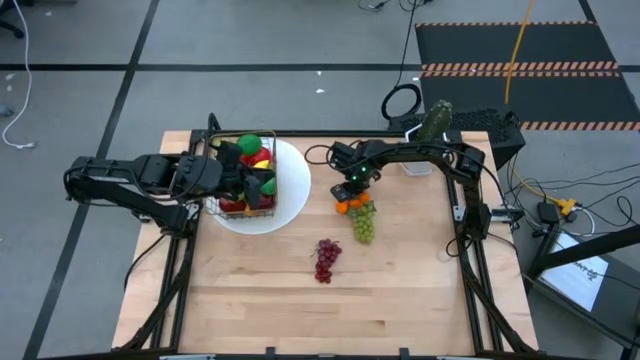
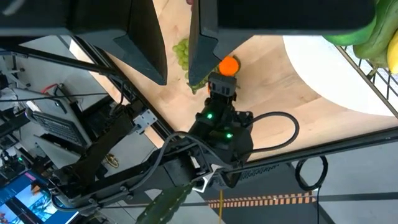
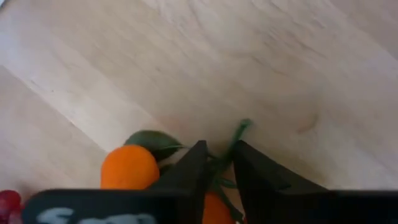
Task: Build produce basket
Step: Put the orange tangerine into the wire basket
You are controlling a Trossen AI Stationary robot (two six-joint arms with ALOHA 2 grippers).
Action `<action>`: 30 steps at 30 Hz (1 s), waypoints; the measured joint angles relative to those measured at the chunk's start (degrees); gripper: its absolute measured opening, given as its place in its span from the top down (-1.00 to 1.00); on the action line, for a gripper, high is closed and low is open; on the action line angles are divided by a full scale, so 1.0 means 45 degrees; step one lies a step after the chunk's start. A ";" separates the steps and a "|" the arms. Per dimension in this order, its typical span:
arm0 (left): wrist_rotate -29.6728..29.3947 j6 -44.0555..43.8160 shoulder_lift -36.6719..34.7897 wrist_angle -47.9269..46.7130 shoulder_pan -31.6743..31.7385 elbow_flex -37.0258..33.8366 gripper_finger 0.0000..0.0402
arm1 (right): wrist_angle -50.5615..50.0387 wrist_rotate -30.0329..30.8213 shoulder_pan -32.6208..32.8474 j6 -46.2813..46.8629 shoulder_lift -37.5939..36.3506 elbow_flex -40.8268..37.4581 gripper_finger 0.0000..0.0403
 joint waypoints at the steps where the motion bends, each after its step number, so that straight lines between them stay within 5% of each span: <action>1: 0.0019 0.0000 0.0000 0.0000 -0.0012 0.0000 0.67 | 0.0038 0.0084 0.0003 -0.0084 0.0003 -0.0010 0.65; 9: 0.0087 0.0086 0.0000 -0.0019 -0.0022 0.0000 0.67 | 0.0139 0.0523 0.0081 -0.0760 0.0023 -0.0032 0.97; 30: 0.0646 0.0027 0.0000 -0.0034 -0.0022 0.0000 0.67 | 0.1903 0.0596 0.0603 -0.1612 -0.2741 -0.0063 1.00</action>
